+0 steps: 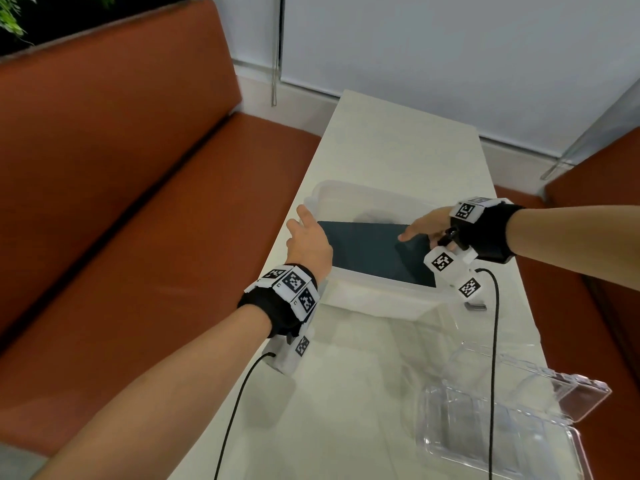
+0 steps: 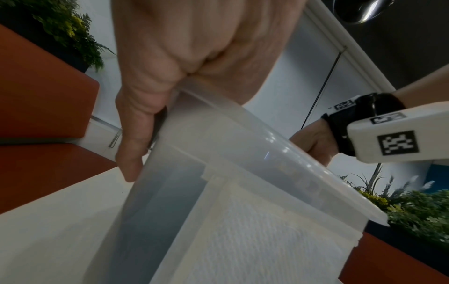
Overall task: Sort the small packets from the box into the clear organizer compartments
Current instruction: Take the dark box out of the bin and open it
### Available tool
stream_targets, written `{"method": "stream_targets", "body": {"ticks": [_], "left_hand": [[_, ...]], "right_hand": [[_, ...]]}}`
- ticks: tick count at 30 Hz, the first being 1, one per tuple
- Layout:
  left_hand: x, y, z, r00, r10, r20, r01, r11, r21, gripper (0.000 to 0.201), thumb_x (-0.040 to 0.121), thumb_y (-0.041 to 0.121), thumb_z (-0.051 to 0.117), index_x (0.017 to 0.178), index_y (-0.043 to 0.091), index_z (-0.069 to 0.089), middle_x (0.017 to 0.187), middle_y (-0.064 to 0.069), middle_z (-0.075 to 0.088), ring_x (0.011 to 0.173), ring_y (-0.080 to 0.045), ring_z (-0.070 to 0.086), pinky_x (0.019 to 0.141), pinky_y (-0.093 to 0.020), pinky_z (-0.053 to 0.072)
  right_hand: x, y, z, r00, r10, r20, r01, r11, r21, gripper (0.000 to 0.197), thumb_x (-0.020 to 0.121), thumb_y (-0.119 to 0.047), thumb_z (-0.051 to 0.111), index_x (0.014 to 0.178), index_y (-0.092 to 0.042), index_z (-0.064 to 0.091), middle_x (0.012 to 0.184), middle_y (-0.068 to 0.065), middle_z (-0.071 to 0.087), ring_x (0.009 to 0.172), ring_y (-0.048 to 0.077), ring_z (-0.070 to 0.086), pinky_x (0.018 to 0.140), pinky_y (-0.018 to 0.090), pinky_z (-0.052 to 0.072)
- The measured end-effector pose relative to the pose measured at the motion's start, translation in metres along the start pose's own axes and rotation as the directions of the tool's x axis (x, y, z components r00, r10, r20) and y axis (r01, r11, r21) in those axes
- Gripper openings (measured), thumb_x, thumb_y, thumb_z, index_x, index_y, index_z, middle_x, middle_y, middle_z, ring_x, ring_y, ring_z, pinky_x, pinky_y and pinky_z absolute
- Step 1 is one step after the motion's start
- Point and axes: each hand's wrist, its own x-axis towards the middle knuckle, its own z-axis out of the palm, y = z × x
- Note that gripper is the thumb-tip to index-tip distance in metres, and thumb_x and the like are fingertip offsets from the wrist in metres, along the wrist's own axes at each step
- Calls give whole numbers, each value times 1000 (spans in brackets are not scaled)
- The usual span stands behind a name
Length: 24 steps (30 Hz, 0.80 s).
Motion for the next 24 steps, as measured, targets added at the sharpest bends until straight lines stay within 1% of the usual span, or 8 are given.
{"method": "stream_targets", "body": {"ticks": [4, 5, 7, 9, 12, 16, 21, 24], "left_hand": [[-2, 3, -3, 1000, -26, 0, 26, 997, -68, 76, 93, -5, 46, 152, 3, -1, 144, -22, 26, 114, -35, 53, 97, -38, 47], [-3, 4, -3, 999, -35, -1, 35, 997, -72, 76, 93, -5, 46, 152, 4, -1, 144, -22, 26, 114, -35, 53, 97, -38, 47], [-4, 5, -3, 999, -47, -11, 46, 996, -75, 75, 94, -5, 47, 152, 4, 1, 143, -22, 27, 113, -36, 54, 95, -37, 45], [-5, 6, -3, 999, -51, -19, 50, 996, -68, 73, 95, -4, 47, 152, 4, 2, 143, -22, 28, 114, -36, 54, 95, -37, 45], [-6, 6, -4, 999, -49, -21, 48, 997, -64, 71, 96, -2, 46, 152, 5, 3, 143, -21, 29, 114, -37, 54, 96, -38, 46], [-7, 6, -6, 999, -40, -9, 39, 997, -71, 69, 97, -2, 44, 152, 4, 4, 143, -22, 29, 114, -37, 54, 97, -39, 47], [-12, 5, -12, 1000, -10, 7, 10, 999, -42, 63, 101, 6, 40, 153, 4, 3, 144, -23, 31, 116, -35, 54, 90, -34, 44], [-15, -1, -21, 999, 29, 45, -28, 999, -33, 63, 105, 23, 36, 154, 7, 0, 151, -26, 23, 129, -41, 43, 107, -46, 39]], "right_hand": [[-5, 3, -6, 999, -7, -42, 8, 999, 38, 31, 87, -28, 68, 79, -7, 46, 67, 8, 45, 44, 20, 48, 32, 14, 36], [-6, 2, -6, 999, -24, -46, 26, 998, 53, 31, 86, -29, 68, 85, -6, 46, 72, 7, 47, 51, 20, 51, 38, 18, 42], [-8, 1, -6, 994, -78, -74, 84, 992, 89, 44, 81, -32, 72, 106, -7, 46, 97, 10, 51, 84, 27, 59, 68, 31, 52], [-14, -2, -4, 986, -118, -118, 136, 978, 156, 59, 77, -33, 75, 119, -5, 44, 112, 14, 48, 95, 34, 54, 72, 36, 48], [-25, -7, -4, 979, -163, -122, 190, 948, 255, 64, 75, -26, 77, 124, 4, 48, 111, 21, 56, 99, 38, 59, 77, 44, 51], [-44, -11, -4, 964, -198, -175, 245, 918, 310, 60, 75, -24, 78, 122, 0, 51, 110, 15, 55, 109, 35, 58, 91, 45, 52], [-75, -21, -2, 905, -301, -300, 389, 870, 302, 37, 72, -21, 81, 87, -9, 49, 98, 10, 51, 89, 26, 51, 65, 33, 47], [-97, -20, -10, 872, -336, -356, 435, 866, 246, 38, 71, -25, 81, 82, -11, 47, 86, 5, 49, 77, 20, 48, 55, 28, 36]]}}
